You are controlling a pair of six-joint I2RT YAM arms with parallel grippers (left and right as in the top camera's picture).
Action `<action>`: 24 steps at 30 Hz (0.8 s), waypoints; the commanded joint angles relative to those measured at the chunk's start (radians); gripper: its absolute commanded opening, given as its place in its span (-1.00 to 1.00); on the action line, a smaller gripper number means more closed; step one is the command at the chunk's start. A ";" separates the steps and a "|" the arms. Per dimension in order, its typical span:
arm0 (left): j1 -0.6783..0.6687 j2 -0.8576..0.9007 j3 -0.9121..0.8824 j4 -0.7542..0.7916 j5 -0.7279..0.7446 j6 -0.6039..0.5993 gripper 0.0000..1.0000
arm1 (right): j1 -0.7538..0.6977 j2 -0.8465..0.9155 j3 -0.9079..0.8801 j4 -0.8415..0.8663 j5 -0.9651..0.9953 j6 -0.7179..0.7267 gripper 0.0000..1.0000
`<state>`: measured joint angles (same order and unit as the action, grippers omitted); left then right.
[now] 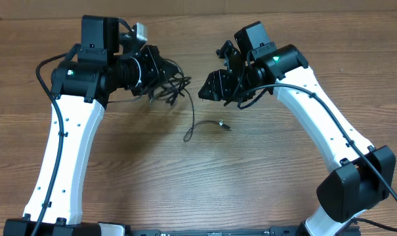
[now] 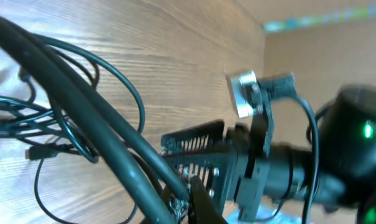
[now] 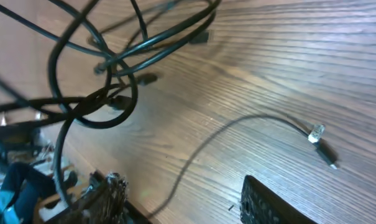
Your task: Untangle cables
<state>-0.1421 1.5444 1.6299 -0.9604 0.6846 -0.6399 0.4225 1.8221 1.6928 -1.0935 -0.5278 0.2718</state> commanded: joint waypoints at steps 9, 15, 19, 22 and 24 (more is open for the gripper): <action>-0.001 -0.030 0.022 -0.174 0.171 0.856 -0.92 | -0.074 -0.033 0.010 0.023 -0.084 0.041 0.16; 0.001 -0.028 0.022 -0.169 0.277 0.830 -0.91 | -0.066 -0.031 0.008 -0.110 -0.116 -0.603 0.23; 0.013 -0.028 0.022 -0.159 0.470 0.679 -0.92 | -0.064 -0.028 -0.029 -0.052 -0.225 -0.906 0.10; 0.021 -0.028 0.022 -0.154 0.528 0.610 -0.91 | -0.064 -0.028 -0.050 -0.054 -0.227 -0.967 0.27; 0.032 -0.028 0.022 -0.149 0.599 0.609 -0.92 | -0.064 -0.026 -0.061 -0.089 -0.238 -1.044 0.26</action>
<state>-0.1299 1.5444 1.6306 -1.1213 1.1385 0.0040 0.3599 1.8217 1.6497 -1.1572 -0.7334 -0.6468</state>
